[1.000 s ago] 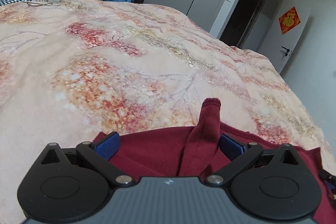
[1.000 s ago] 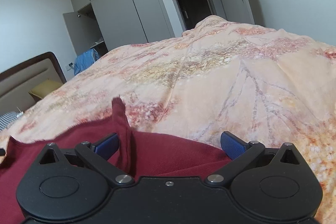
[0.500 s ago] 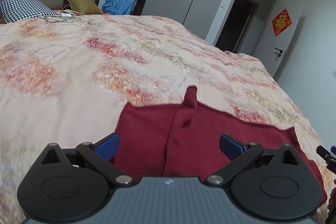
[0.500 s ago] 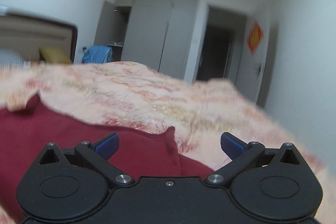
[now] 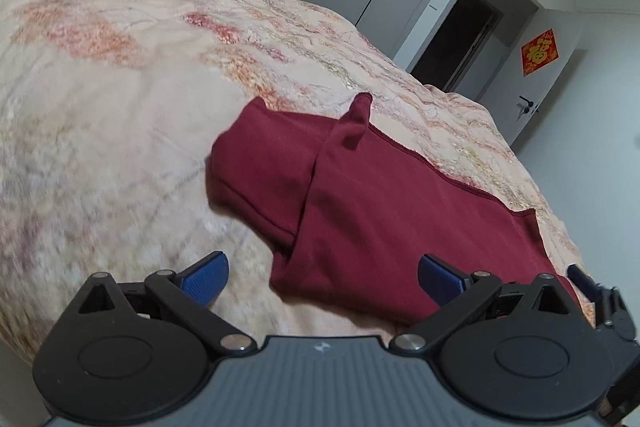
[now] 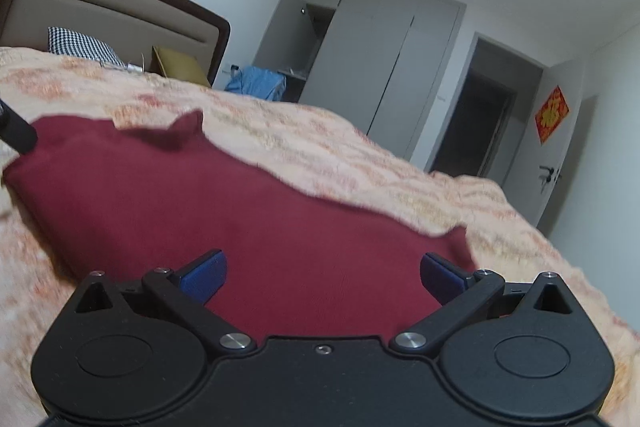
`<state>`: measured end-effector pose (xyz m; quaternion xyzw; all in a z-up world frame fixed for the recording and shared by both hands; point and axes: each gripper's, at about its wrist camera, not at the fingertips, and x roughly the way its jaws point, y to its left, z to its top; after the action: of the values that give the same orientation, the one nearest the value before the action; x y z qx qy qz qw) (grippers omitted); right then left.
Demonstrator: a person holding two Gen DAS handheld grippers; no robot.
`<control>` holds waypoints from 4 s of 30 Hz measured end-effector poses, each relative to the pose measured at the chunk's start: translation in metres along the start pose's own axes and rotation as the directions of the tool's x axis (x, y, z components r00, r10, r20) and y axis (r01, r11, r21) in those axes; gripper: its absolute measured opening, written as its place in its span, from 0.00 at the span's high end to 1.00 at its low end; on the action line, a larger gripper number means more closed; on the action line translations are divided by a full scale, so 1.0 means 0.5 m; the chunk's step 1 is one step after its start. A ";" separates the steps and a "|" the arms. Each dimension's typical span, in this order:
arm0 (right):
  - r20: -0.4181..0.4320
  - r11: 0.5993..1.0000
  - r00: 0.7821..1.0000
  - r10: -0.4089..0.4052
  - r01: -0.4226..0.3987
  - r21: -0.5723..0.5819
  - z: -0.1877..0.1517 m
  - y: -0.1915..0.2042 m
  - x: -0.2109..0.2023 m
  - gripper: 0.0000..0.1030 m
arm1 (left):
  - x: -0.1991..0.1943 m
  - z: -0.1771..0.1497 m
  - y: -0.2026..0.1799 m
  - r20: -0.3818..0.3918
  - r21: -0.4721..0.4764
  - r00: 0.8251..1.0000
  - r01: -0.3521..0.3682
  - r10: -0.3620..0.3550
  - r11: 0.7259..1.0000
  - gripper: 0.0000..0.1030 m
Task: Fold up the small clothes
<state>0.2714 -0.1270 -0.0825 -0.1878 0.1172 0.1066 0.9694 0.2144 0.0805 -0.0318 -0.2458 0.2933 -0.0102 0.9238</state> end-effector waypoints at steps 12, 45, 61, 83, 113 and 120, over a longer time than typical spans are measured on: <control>0.052 0.996 0.997 -0.056 0.060 -0.062 -0.028 0.027 0.009 0.01 | -0.003 -0.056 -0.004 0.053 -0.073 0.996 0.079 -0.075 0.994 0.00; 0.028 1.000 1.000 0.006 -0.006 0.030 -0.032 -0.002 0.016 0.00 | 0.109 -0.006 -0.016 0.170 -0.277 0.984 0.094 -0.048 0.956 0.10; -0.027 0.982 0.994 0.104 -0.099 0.160 -0.017 -0.050 0.021 0.00 | 0.135 0.028 -0.038 0.173 -0.200 0.983 -0.026 0.062 0.979 0.66; -0.274 0.914 0.938 -0.211 0.288 0.284 -0.175 -0.328 -0.275 0.00 | 0.164 -0.057 -0.585 -0.086 0.527 0.921 0.366 -0.380 0.767 0.81; -0.227 0.834 0.967 -0.118 0.221 0.506 -0.164 -0.318 -0.283 0.00 | 0.111 -0.042 -0.452 -0.091 0.309 0.958 0.287 -0.272 0.907 0.00; -0.097 0.764 0.995 0.011 0.054 0.643 -0.111 -0.313 -0.240 0.01 | 0.113 -0.023 -0.352 -0.062 0.217 0.996 0.076 -0.064 0.973 0.00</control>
<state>0.1862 -0.3101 -0.0472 0.1501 0.1903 0.0398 0.9694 0.2769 -0.0887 0.0106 -0.1522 0.3065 -0.0819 0.9360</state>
